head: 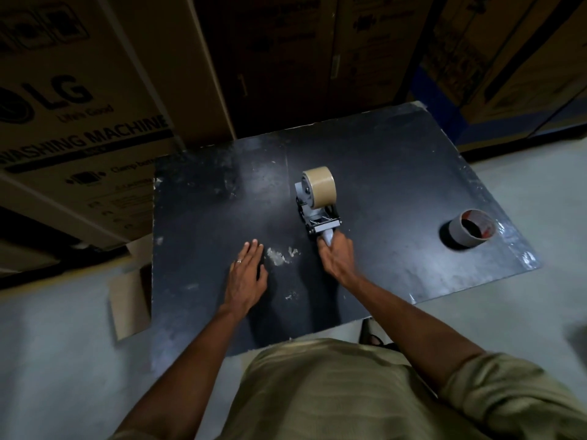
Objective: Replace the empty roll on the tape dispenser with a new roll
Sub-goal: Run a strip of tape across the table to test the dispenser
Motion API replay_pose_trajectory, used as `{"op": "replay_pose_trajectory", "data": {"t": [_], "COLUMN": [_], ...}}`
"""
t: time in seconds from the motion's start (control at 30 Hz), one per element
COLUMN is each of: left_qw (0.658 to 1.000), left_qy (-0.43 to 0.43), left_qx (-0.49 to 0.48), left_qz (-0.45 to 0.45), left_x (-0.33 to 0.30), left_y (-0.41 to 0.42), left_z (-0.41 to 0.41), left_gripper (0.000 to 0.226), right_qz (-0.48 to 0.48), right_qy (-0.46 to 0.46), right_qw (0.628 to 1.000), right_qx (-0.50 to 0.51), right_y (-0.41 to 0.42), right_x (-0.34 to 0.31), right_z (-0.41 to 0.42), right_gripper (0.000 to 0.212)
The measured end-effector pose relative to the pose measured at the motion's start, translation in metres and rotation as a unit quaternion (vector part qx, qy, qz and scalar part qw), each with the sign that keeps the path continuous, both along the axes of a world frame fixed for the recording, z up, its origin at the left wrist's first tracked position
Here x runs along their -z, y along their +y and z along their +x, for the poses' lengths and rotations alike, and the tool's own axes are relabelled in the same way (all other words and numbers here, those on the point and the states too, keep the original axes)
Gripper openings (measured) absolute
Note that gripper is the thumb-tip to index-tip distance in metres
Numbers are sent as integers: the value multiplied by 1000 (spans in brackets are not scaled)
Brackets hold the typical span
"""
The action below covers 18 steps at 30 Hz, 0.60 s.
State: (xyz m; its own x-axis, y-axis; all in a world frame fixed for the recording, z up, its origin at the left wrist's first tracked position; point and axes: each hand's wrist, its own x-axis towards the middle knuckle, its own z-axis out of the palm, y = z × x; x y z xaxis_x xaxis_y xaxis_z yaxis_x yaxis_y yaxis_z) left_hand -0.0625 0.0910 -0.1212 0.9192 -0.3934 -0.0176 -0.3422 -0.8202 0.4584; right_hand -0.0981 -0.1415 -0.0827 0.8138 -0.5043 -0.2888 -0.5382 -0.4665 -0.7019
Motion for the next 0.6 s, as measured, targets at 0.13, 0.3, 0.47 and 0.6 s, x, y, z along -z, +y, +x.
{"op": "replay_pose_trajectory", "data": {"t": [0.13, 0.3, 0.47, 0.6], "left_qw": [1000, 1000, 1000, 1000], "left_qy": [-2, -4, -4, -5], "left_qx": [1, -3, -6, -4], "left_qz": [3, 4, 12, 19], "left_x": [2, 3, 6, 5], "left_y": [-1, -5, -5, -4], "left_z": [0, -2, -3, -8], "left_gripper": [54, 57, 59, 59], "right_qz": [3, 31, 43, 20], "right_qy": [5, 33, 39, 42], "right_qw": [1000, 999, 998, 999], "right_qx": [6, 19, 21, 15], "right_y": [-1, -9, -23, -14], "right_x": [3, 29, 73, 45], "right_z": [-1, 10, 25, 21], "right_gripper": [36, 48, 55, 64]}}
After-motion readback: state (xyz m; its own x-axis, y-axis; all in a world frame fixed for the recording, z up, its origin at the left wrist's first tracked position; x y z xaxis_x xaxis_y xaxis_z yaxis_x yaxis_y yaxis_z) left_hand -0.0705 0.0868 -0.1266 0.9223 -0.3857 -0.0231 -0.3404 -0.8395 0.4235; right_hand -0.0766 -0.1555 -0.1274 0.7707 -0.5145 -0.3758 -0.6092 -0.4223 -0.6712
